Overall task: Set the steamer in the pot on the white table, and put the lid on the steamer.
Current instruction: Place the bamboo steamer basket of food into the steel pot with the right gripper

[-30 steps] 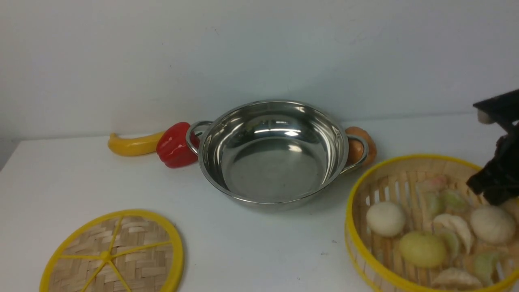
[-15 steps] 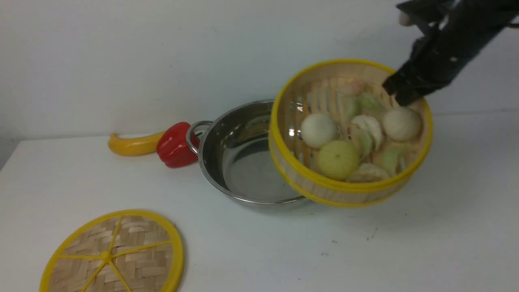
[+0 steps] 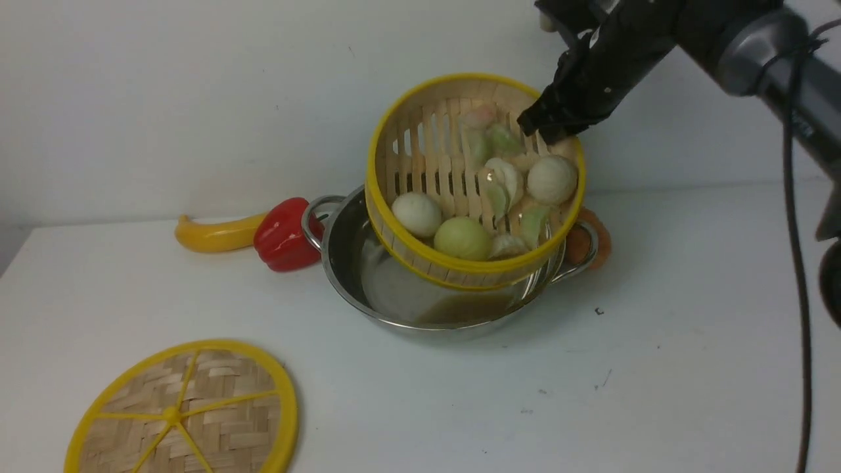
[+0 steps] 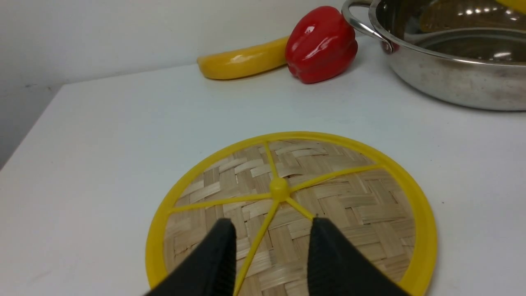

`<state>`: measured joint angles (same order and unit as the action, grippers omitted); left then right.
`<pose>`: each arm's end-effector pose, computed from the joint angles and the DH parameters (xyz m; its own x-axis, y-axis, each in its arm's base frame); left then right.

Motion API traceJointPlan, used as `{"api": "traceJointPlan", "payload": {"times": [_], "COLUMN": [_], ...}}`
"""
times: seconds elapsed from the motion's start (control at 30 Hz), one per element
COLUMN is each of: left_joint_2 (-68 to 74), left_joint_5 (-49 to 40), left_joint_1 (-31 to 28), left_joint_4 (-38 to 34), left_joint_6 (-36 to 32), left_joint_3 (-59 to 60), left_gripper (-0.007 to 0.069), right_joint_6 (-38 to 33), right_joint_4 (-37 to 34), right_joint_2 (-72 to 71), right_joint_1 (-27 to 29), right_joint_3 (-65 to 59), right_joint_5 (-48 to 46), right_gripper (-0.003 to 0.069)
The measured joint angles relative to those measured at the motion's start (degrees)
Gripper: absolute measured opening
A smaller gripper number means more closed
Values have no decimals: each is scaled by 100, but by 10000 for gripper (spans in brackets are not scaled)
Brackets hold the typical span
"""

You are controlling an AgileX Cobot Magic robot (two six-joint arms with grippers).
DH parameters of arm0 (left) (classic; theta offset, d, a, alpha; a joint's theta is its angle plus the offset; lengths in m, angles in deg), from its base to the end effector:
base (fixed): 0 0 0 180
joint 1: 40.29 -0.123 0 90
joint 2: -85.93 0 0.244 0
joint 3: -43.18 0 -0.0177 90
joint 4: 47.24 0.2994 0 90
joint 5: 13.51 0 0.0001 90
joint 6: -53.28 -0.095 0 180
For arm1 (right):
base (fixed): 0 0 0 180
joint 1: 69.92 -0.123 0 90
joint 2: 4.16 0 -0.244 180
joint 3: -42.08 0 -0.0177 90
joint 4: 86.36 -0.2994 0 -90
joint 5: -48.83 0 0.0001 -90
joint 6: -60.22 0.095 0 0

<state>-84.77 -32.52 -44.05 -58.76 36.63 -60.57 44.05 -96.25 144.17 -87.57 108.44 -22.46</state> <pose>0.1483 0.0035 0.1800 -0.2439 0.0840 -0.9662 0.0220 0.9965 0.0811 0.5138 0.1797 0.2269 -0.7445 -0.4692 -0.4750 -0.5507 0.8338 0.0394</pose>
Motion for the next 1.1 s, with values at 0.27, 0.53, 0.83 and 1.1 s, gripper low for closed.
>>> {"api": "traceJointPlan", "payload": {"times": [0.27, 0.53, 0.83, 1.1], "left_joint_2": [0, 0, 0, 0], "left_joint_5": [0, 0, 0, 0], "left_joint_1": [0, 0, 0, 0], "left_joint_4": [0, 0, 0, 0], "left_joint_6": [0, 0, 0, 0], "left_joint_3": [0, 0, 0, 0], "left_gripper": [241, 241, 241, 241], "right_joint_6": [-252, -475, -727, -1061], "right_joint_4": [-326, -378, -608, -636], "right_joint_2": [372, 574, 744, 733], "right_joint_1": [-6, -6, -31, -133], "right_joint_3": [65, 96, 96, 96], "right_joint_5": [80, 292, 413, 501], "right_gripper": [52, 52, 52, 96]}}
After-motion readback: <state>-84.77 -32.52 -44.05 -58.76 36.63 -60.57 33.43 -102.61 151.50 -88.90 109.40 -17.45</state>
